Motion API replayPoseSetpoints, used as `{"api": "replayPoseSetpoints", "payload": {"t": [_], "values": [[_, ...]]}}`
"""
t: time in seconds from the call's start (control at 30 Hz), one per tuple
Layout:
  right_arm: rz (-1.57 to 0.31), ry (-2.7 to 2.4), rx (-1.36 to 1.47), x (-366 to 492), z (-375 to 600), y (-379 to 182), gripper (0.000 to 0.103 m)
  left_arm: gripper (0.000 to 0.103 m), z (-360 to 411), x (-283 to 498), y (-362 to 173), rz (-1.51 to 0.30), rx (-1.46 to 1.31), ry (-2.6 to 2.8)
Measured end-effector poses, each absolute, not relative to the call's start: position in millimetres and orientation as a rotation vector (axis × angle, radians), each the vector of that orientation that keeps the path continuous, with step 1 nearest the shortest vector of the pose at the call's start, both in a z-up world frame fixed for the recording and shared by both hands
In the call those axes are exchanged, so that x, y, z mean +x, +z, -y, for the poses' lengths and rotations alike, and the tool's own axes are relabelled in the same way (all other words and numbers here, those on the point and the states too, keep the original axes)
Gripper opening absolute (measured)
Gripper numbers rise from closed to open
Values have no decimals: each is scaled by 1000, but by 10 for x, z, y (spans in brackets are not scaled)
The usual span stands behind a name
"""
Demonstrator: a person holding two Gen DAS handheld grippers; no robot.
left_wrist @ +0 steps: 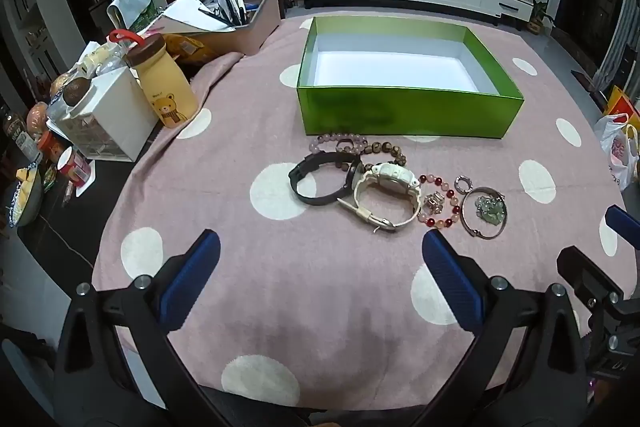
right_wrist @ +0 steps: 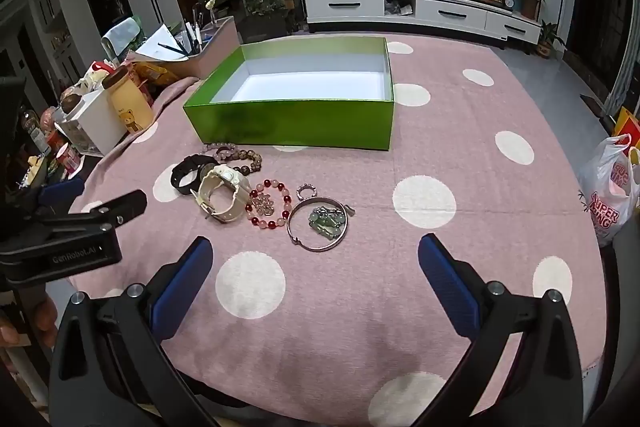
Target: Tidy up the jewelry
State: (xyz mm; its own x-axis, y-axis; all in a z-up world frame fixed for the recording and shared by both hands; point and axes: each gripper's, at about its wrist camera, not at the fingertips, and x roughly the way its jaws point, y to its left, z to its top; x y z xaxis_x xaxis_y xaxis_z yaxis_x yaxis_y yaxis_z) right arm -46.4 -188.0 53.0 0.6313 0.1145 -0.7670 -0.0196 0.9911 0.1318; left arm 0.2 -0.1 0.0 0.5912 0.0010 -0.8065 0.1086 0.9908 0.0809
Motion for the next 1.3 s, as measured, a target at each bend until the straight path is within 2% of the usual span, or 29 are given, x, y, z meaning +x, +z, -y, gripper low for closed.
{"api": "replayPoseSetpoints", "payload": {"t": [1.3], "values": [[-872,84,108,-492,1812,568,102,101,-24,-45,-46,-935,124,-67]]}}
